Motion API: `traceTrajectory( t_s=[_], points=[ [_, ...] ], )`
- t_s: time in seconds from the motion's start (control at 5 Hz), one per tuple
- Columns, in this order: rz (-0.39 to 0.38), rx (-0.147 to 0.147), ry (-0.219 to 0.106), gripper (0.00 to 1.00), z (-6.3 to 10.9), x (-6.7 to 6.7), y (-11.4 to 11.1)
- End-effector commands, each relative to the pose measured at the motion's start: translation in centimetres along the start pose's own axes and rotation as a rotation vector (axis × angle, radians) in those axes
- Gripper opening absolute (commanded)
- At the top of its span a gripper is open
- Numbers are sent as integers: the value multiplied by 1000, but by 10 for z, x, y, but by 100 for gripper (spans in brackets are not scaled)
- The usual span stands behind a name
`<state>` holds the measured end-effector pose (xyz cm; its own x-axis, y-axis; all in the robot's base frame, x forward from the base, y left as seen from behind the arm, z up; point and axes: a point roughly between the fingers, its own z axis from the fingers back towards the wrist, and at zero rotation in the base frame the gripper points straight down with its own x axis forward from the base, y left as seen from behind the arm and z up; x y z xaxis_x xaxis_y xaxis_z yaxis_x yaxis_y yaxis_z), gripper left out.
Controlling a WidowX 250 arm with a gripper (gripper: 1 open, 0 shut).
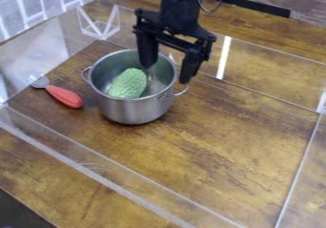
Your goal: Put the green object in the silver pot
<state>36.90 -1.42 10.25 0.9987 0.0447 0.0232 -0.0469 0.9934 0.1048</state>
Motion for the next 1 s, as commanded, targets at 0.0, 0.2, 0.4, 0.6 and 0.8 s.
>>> traceTrajectory(
  t_s=[0.0,0.2,0.4,0.6,0.8],
  points=[
    [-17,-6,-75,100,25,8,-18],
    [-34,-2,-74,100,23,10,-24],
    [-64,-3,-74,100,18,5,-15],
    [-19,-5,-65,100,9,15,-5],
    [25,-6,-55,0,0,24,4]
  ],
)
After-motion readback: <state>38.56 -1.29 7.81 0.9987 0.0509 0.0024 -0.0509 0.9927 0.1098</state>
